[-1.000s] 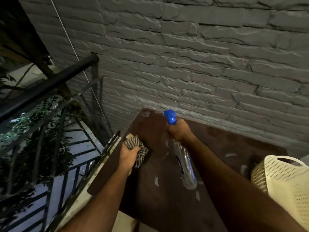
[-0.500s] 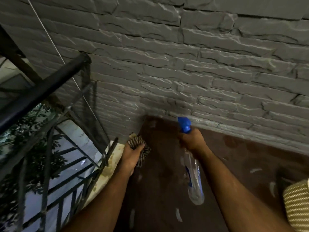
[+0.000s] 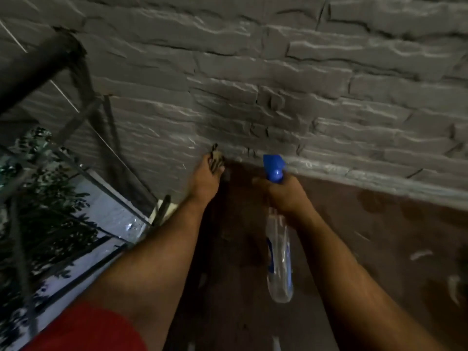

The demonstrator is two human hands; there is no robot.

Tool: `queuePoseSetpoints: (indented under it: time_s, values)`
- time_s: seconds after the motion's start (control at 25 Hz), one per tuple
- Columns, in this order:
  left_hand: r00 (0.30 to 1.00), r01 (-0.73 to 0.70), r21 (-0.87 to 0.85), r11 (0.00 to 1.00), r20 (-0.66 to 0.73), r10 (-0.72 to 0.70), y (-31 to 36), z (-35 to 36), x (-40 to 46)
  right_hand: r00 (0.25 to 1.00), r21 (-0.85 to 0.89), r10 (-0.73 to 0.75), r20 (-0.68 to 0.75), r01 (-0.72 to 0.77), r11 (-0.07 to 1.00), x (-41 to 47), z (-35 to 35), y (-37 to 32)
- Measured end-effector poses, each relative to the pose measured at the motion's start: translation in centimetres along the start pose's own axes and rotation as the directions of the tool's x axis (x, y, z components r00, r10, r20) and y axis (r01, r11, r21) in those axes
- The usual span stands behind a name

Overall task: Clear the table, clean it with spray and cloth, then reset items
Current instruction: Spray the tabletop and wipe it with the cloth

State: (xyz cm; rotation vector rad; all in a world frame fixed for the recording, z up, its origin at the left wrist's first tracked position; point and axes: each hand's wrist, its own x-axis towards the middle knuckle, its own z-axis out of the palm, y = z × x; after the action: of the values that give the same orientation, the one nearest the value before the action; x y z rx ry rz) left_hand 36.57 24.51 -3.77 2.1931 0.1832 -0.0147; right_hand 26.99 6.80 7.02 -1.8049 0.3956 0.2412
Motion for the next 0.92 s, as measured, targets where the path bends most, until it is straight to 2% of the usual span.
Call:
queuePoseSetpoints:
  time_s: [0.08,0.2,0.24,0.32,0.4,0.44,0.52,0.6,0.64,0.76,0.8,0.84,0.92]
  values:
    - [0.996,-0.091,0.202,0.975,0.013,0.090,-0.6,1.2,1.4,0.999,-0.010,0.004,0.038,-0.003,1.000,1.1,-0.1,0.0]
    - [0.993,-0.113,0.422,0.900,0.020,0.115,-2.1,2.7,2.8,0.995,0.027,0.027,0.091,-0.030,0.999,1.2,-0.4,0.4]
    - [0.993,-0.119,0.471,0.874,0.069,0.098,-2.5,3.5,2.9,0.995,0.037,0.039,0.093,-0.043,0.998,1.1,-0.4,0.7]
    - [0.966,-0.199,0.595,0.779,0.254,0.053,-3.3,5.5,2.2,0.993,0.056,0.075,0.094,-0.081,0.995,1.0,-0.3,1.6]
    - [0.938,-0.281,0.655,0.701,0.343,0.055,-4.2,6.6,1.7,0.991,0.086,0.088,0.104,-0.097,0.992,1.1,0.0,2.4]
    - [0.945,-0.265,0.643,0.719,0.321,0.061,-4.5,6.8,2.0,0.991,0.102,0.085,0.105,-0.096,0.990,1.2,0.2,2.9]
    - [0.981,-0.153,0.593,0.791,0.187,0.049,-4.5,7.2,3.7,0.990,0.119,0.084,0.117,-0.098,0.988,1.8,0.5,3.4]
    - [0.996,-0.083,0.613,0.786,0.076,0.045,-3.3,8.0,5.0,0.990,0.111,0.074,0.116,-0.087,0.990,2.6,0.7,3.5]
    - [0.995,-0.097,0.632,0.769,0.065,0.072,-2.6,8.5,5.0,0.992,0.097,0.060,0.109,-0.070,0.993,3.1,0.8,3.6]
    - [0.954,-0.300,0.586,0.753,0.199,0.225,-2.9,9.3,1.1,0.993,0.086,0.022,0.113,-0.032,0.996,3.8,0.5,3.1]
    - [0.949,-0.315,0.586,0.746,0.202,0.242,-3.9,8.8,-0.7,0.992,0.092,0.022,0.124,-0.033,0.995,3.7,0.3,2.9]
    - [0.962,-0.272,0.601,0.752,0.157,0.222,-4.8,8.2,-0.8,0.991,0.097,0.025,0.133,-0.038,0.995,3.5,0.2,2.9]
    - [0.998,-0.054,0.588,0.807,0.012,0.059,-5.2,7.9,2.1,0.989,0.113,0.046,0.140,-0.062,0.992,3.0,0.1,3.0]
